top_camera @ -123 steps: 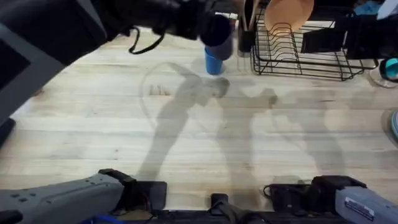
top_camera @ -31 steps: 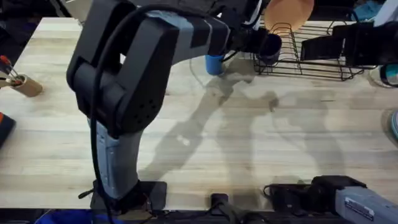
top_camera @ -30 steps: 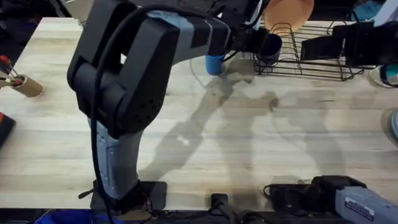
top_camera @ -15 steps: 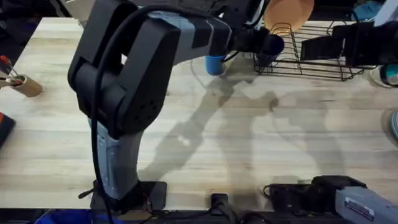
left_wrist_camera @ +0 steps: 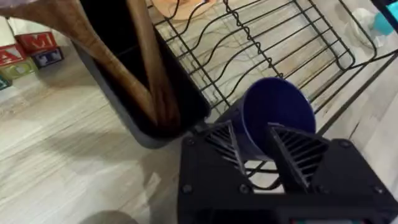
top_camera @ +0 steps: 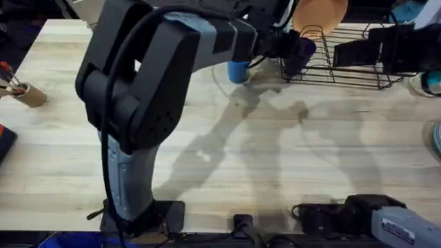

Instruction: Pick up the cup on the table and put them onto the rack.

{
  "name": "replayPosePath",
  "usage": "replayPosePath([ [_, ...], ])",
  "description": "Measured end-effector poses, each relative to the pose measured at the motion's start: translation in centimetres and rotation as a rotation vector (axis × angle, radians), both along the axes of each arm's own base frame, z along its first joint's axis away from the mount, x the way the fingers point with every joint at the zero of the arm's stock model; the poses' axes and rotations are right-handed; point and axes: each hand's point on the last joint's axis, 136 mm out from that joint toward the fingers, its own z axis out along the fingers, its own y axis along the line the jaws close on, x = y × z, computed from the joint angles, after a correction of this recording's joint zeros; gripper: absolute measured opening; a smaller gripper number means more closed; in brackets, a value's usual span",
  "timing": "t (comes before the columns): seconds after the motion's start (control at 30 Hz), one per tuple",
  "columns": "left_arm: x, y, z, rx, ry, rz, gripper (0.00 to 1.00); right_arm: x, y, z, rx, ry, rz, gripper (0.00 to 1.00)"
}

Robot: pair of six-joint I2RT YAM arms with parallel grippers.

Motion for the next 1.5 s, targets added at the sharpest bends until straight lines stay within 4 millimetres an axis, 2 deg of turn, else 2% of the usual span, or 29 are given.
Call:
replayPosePath([
  [0.23,-0.1,0.0,0.1,-0.007,0.006,-0.002,0.384,0.0,0.0,0.0,0.0,0.0,0.0,0.995],
  [0.67,0.5,1.5,1.1,-0.007,0.016,0.028,0.451,0.0,0.0,0.0,0.0,0.0,0.0,0.995],
  [0.8,0.3,1.6,2.3,-0.018,0.004,0.029,0.498,0.0,0.0,0.0,0.0,0.0,0.0,0.995],
  [1.07,-0.5,2.5,5.8,-0.033,-0.017,0.036,0.509,0.0,0.0,0.0,0.0,0.0,0.0,0.995],
  [1.13,-0.6,3.1,6.4,-0.031,-0.014,0.043,0.542,0.0,0.0,0.0,0.0,0.0,0.0,0.995],
  [1.23,-0.5,4.3,6.9,-0.023,0.0,0.061,0.671,0.0,0.0,0.0,0.0,0.0,0.0,0.995],
  [1.3,-0.4,5.4,7.2,-0.014,0.01,0.079,0.716,0.0,0.0,0.0,0.0,0.0,0.0,0.995],
  [1.4,0.0,7.6,7.8,0.002,0.023,0.113,0.781,0.0,0.0,0.0,0.0,0.0,0.0,0.995],
  [1.5,0.4,10.2,8.7,0.017,0.029,0.159,0.797,0.0,0.0,0.0,0.0,0.0,0.0,0.995],
])
